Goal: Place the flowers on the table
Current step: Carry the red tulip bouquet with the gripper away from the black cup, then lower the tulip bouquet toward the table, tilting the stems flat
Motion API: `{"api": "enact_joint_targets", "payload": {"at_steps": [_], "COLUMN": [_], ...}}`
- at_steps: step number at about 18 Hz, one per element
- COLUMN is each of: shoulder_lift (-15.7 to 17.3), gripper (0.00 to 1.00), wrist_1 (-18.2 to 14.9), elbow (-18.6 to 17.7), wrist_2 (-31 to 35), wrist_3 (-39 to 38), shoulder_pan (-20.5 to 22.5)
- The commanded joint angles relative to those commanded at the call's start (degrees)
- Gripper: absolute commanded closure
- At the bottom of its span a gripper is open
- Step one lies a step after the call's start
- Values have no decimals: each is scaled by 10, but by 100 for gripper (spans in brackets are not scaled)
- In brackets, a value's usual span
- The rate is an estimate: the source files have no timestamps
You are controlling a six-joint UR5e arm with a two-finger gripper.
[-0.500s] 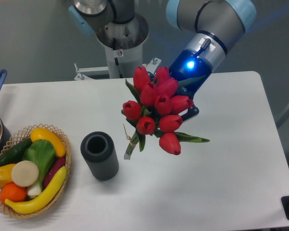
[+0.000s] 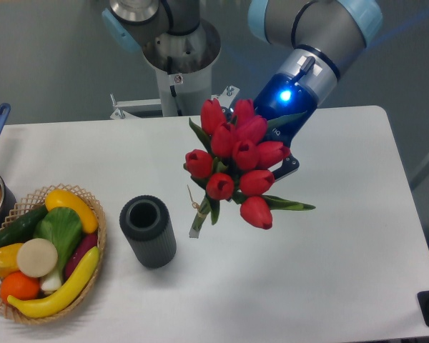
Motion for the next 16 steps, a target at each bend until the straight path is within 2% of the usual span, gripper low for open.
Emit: {"api": "enact_joint_targets", "payload": {"at_steps": [3,8,13,16], "shoulder_lift": [3,4,9,7], "gripper": [58,58,58,58], "wrist_1": [1,0,0,0], "elbow": [4,8,13,17], "wrist_2": [56,63,154,164], "wrist_3": [3,7,14,20], "shoulder_pan": [1,2,2,0]}}
